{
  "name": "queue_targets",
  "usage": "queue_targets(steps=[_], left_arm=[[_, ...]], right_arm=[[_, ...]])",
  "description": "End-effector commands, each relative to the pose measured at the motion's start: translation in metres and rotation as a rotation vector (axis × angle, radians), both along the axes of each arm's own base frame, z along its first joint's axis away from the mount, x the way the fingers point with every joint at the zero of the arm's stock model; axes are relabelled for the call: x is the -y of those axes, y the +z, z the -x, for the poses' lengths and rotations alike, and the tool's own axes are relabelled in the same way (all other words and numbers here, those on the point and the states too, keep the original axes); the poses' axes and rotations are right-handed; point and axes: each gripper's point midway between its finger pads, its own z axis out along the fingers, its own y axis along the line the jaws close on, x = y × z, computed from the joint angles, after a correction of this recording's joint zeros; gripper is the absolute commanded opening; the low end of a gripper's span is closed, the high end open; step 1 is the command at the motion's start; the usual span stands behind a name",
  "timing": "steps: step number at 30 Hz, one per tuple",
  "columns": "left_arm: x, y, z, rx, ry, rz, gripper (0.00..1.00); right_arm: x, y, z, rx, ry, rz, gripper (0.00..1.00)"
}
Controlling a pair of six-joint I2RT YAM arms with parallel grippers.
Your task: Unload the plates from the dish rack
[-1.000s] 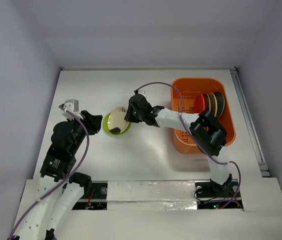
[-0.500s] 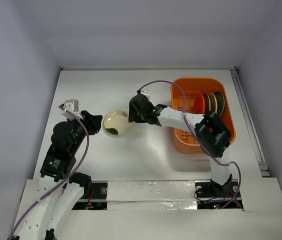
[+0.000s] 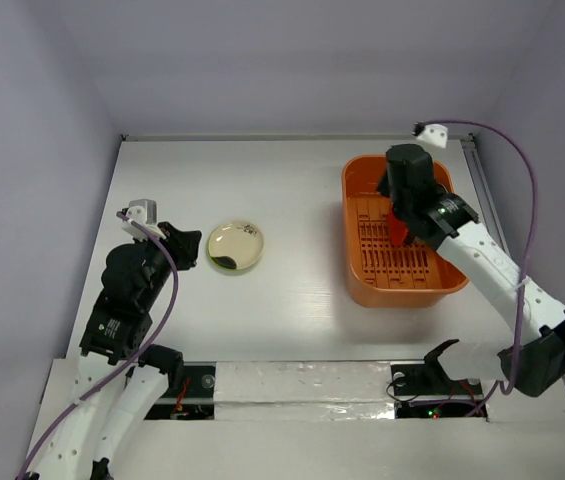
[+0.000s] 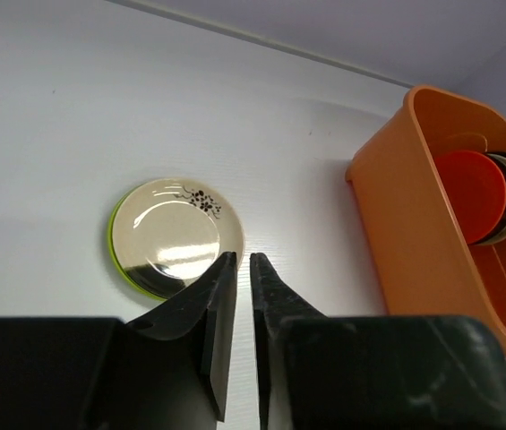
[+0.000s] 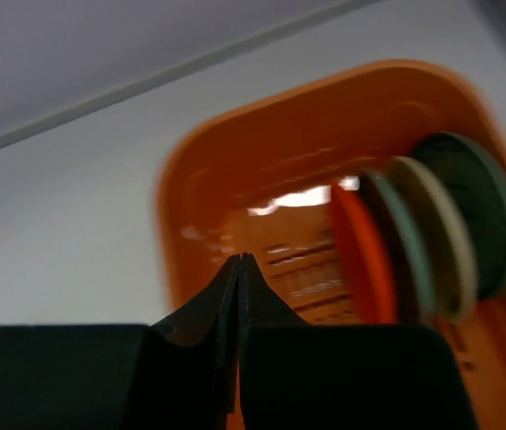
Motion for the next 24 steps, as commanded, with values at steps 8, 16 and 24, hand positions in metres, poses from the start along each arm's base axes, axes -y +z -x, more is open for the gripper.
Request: queue_targets(steps=[8,16,24], left_arm=[[-0.005,0.004,-0.004,0.019,0.038,0.005,0.10],[-0.004,0.004,-0.004,0.017,0.031,0.004,0.20],[-0.003,0.003,-0.005,0.015,0.029,0.002,0.21]], right_arm=[[0.088,-0.090,0.004,-0.300,-0.155,0.268,0.34],[0.107,-0.120,-0.004,-0.381,-0.211,0.323,0.35],[0.109,-0.141,-0.017,-0.442,-0.211,0.377,0.32]])
